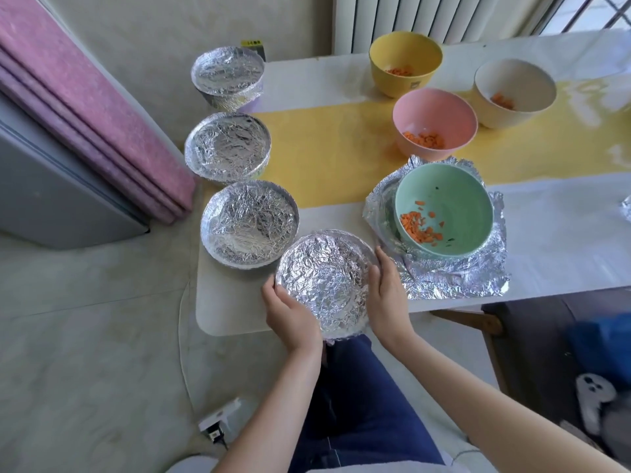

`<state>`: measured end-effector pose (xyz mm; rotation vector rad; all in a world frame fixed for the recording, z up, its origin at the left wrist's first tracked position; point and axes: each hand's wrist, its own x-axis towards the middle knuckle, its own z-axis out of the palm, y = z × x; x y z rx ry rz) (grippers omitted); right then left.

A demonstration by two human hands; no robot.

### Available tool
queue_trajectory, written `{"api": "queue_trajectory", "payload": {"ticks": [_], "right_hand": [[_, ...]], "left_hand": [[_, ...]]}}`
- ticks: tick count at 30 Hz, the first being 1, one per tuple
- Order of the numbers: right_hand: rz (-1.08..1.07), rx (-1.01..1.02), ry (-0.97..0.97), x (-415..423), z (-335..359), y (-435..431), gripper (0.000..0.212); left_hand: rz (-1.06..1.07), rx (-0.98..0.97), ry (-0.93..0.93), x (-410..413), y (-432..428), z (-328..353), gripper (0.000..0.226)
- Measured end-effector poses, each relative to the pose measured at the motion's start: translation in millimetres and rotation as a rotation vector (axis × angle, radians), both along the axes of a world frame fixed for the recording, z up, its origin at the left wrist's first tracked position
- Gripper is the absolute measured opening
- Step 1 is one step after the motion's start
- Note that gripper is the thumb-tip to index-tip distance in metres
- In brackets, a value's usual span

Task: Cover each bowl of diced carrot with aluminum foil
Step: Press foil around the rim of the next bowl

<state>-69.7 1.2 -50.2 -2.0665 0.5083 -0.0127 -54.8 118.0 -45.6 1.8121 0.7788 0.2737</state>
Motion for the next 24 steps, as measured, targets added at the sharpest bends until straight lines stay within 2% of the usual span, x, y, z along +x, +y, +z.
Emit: {"api": "queue_trajectory", "payload": {"ticks": [6, 12, 17, 22, 24], "right_hand": [[-0.133, 0.101, -0.04, 3, -8, 7, 0.041], [-0.124, 0.114, -0.043, 2, -12, 7, 0.04], [0.037, 0.1, 0.007, 0, -10, -2, 0.047], [0.27, -0.168, -0.138, 15, -2, -20, 0.047], [0.351, -0.211, -0.162, 32, 4, -22, 0.046]], "left_hand": [[-0.009, -0.027, -0.004, -3, -2, -7, 0.033], [0.008, -0.046, -0.019, -1, -4, -8, 0.033], [-0.112, 0.0, 0.03, -2, 6, -15, 0.033], [-0.177, -0.025, 0.033, 1, 15, -16, 0.035], [-0.204, -0.052, 0.008, 4, 12, -10, 0.033]]}}
